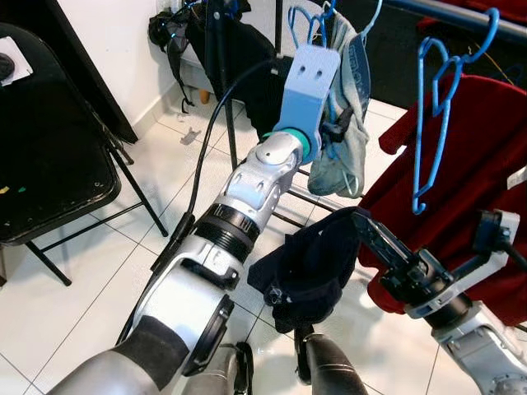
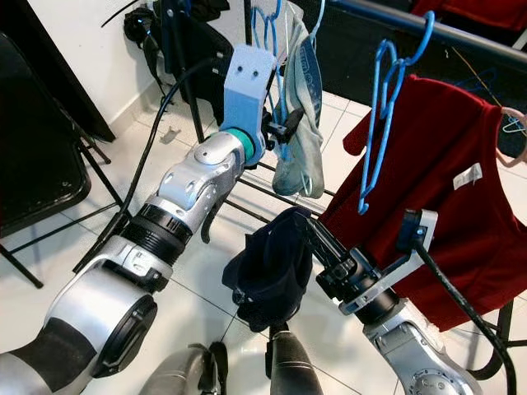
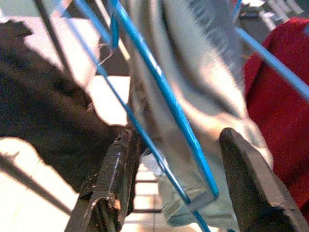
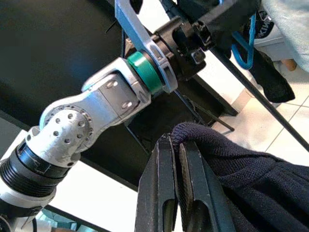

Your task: Hang hanger

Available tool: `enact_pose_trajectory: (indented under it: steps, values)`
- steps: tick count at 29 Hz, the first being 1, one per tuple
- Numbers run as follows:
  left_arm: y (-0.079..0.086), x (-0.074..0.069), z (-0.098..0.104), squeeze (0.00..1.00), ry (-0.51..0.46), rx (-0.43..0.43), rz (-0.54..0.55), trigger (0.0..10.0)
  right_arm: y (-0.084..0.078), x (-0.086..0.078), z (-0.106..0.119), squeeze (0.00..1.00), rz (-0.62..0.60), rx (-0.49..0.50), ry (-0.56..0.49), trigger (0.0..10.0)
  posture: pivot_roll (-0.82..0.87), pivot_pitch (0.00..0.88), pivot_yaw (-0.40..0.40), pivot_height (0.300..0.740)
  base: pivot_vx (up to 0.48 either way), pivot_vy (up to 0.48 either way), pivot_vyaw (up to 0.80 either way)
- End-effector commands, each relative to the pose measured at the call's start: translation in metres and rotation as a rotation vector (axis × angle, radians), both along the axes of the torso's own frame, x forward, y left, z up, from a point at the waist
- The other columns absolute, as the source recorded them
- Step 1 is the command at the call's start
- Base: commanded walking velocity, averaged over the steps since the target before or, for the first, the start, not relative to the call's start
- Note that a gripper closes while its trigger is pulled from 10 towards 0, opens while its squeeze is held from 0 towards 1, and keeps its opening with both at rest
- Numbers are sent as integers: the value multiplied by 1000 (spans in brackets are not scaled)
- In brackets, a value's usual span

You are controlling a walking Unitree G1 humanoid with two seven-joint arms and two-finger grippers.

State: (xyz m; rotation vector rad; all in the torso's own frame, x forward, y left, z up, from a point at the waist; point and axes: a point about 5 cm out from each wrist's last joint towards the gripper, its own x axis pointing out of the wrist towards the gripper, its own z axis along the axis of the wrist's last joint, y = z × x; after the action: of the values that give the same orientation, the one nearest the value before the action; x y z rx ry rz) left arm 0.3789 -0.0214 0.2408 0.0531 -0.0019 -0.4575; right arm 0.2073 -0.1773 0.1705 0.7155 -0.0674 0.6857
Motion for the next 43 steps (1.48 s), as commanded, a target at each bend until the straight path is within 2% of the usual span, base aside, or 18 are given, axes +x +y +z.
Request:
enact_pose_trajectory:
  steps: [1,2,4,10,26,28,30,35,36,37,39,41,43]
  values:
    - [-25,-9,6,0,-10,-19,-49,0,2,-2,2,0,14,14,-20,0,-184,186,131,740,0,0,0]
    - [-13,-1,6,0,-3,-21,14,0,3,-1,2,0,16,16,-21,0,-179,183,129,740,0,0,0]
    - [-7,3,8,0,-2,-34,44,0,4,-1,2,0,19,18,-22,0,-177,181,128,740,0,0,0]
    - [-2,9,13,0,-27,-67,78,0,4,0,2,0,26,16,-22,0,-171,178,118,740,0,0,0]
    - [1,10,19,0,-81,-82,46,0,5,2,2,0,32,15,-20,0,-157,184,110,740,0,0,0]
    - [2,10,20,0,-95,-84,40,0,5,3,2,0,34,16,-20,0,-156,185,109,740,0,0,0]
    - [4,8,25,0,-150,-69,36,0,5,4,2,0,36,16,-19,0,-154,187,107,740,0,0,0]
    - [8,8,29,0,-180,-72,43,0,6,4,2,0,37,16,-20,0,-156,189,106,740,0,0,0]
    - [12,7,33,0,-203,-77,44,10000,6,4,3,0,38,16,-22,0,-155,191,106,740,0,0,0]
    - [12,7,33,0,-203,-77,44,10000,6,4,3,0,38,16,-22,0,-155,191,106,740,0,0,0]
    - [27,3,35,0,-247,-59,20,10000,7,3,3,0,40,14,-24,0,-146,196,106,740,0,0,0]
    - [27,3,35,0,-247,-59,20,10000,7,3,3,0,40,14,-24,0,-146,196,106,740,0,0,0]
    - [50,-5,19,0,-247,4,-5,10000,8,4,6,0,47,11,-30,0,-138,200,108,740,0,0,0]
